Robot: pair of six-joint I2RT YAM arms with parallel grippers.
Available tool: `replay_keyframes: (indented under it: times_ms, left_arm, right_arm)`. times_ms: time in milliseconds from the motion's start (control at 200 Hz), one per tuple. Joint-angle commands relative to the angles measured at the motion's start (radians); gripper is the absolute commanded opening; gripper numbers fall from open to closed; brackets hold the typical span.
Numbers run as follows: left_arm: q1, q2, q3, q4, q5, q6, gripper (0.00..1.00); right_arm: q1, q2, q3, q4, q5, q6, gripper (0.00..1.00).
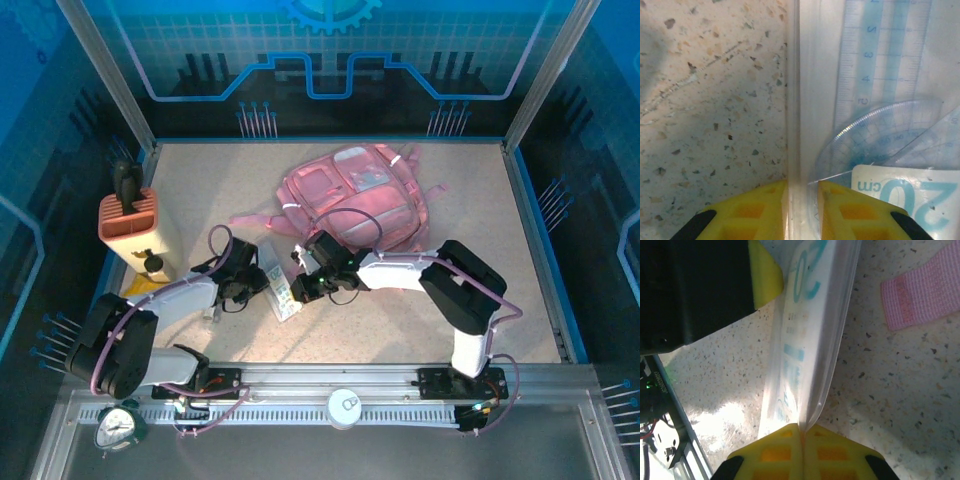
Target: Pack the student bag
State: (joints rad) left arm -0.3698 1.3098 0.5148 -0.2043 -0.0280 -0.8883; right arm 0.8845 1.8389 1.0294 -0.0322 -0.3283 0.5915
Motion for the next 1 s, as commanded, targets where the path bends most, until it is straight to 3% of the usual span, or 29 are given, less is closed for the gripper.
replay_keyframes:
  times_ms: [0,255,440,560,770,996]
  left_arm:
    - [-0.012,-0.057,0.036,-0.076,0.022,0.028,0.25]
    - [-0.011,-0.256,0.102,-0.214,-0.08,0.146,0.34]
    - [-0.015,-0.328,0.175,-0.268,-0.08,0.247,0.4]
    - [-0.046,-0.304,0.223,-0.249,-0.04,0.292,0.41]
    - [-0.217,-0.198,0.337,-0.175,-0.084,0.436,0.47]
    - [-0.311,-0.05,0.442,-0.027,-0.03,0.603,0.51]
  right_arm:
    - [-0.022,-0.068,-0.025,0.032,-0.021,0.004,0.01]
    - [-0.071,-0.254,-0.092,-0.011,-0.047,-0.007,0.0]
    - [-0.146,-0.415,-0.122,-0.122,-0.066,-0.03,0.0]
    - [-0.222,-0.504,-0.136,-0.189,-0.093,-0.031,0.0]
    - [-0.376,-0.619,-0.144,-0.292,-0.198,-0.032,0.0]
    - [-0.541,-0.713,-0.143,-0.431,-0.278,-0.03,0.0]
